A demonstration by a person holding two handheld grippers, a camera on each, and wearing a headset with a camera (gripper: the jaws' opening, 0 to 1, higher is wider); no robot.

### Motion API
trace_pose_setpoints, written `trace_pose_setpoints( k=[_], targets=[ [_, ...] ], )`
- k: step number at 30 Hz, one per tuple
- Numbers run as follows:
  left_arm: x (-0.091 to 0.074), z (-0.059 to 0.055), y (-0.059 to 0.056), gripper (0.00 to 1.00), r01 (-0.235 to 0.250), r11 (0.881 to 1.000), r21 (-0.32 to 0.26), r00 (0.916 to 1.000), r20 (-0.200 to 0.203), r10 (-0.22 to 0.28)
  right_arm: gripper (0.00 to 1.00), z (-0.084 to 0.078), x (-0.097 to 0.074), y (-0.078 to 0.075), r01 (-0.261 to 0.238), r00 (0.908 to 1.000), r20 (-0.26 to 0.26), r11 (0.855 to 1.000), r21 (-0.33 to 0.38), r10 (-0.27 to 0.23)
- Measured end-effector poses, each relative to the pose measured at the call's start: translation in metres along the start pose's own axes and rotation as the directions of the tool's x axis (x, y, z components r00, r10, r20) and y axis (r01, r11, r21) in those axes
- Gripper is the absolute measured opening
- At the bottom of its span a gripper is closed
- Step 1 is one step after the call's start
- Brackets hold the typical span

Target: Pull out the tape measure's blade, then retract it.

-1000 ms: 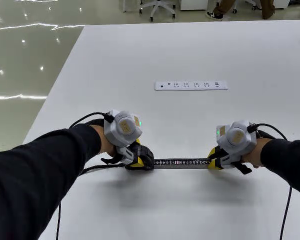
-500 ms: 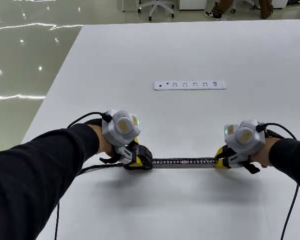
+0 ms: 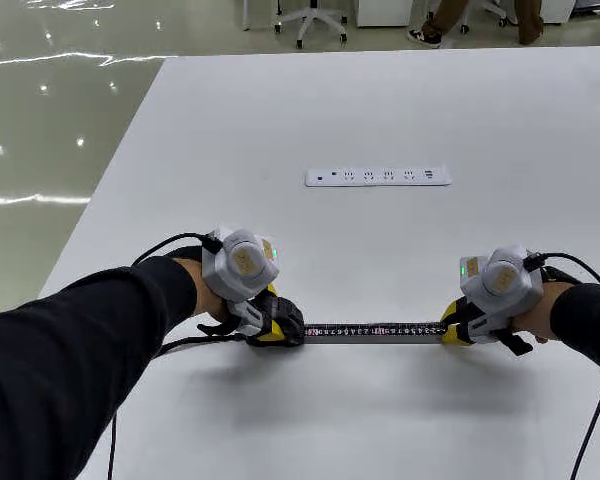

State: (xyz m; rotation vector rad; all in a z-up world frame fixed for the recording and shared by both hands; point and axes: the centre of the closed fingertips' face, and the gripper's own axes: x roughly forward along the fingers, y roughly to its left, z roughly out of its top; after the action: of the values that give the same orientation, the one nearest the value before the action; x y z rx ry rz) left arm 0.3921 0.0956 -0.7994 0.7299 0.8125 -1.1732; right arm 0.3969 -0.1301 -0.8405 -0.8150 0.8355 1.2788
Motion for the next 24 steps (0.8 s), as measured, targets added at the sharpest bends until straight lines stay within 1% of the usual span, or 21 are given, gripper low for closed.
trace_pose_setpoints(
  k=[17,24],
  targets=[
    [0.001,0.000,0.002,0.31,0.001,1.000,-0.010,1.0000,0.000,-0.001,0.09,-0.017,-0.010,-0.004,0.009,0.9997,-0.024,1.000,0.012,-0.009],
    [0.001,0.000,0.001,0.31,-0.002,1.000,-0.012,1.0000,0.000,0.002,0.09,-0.017,-0.011,-0.004,0.004,0.9996,-0.029,1.000,0.015,-0.004]
  ],
)
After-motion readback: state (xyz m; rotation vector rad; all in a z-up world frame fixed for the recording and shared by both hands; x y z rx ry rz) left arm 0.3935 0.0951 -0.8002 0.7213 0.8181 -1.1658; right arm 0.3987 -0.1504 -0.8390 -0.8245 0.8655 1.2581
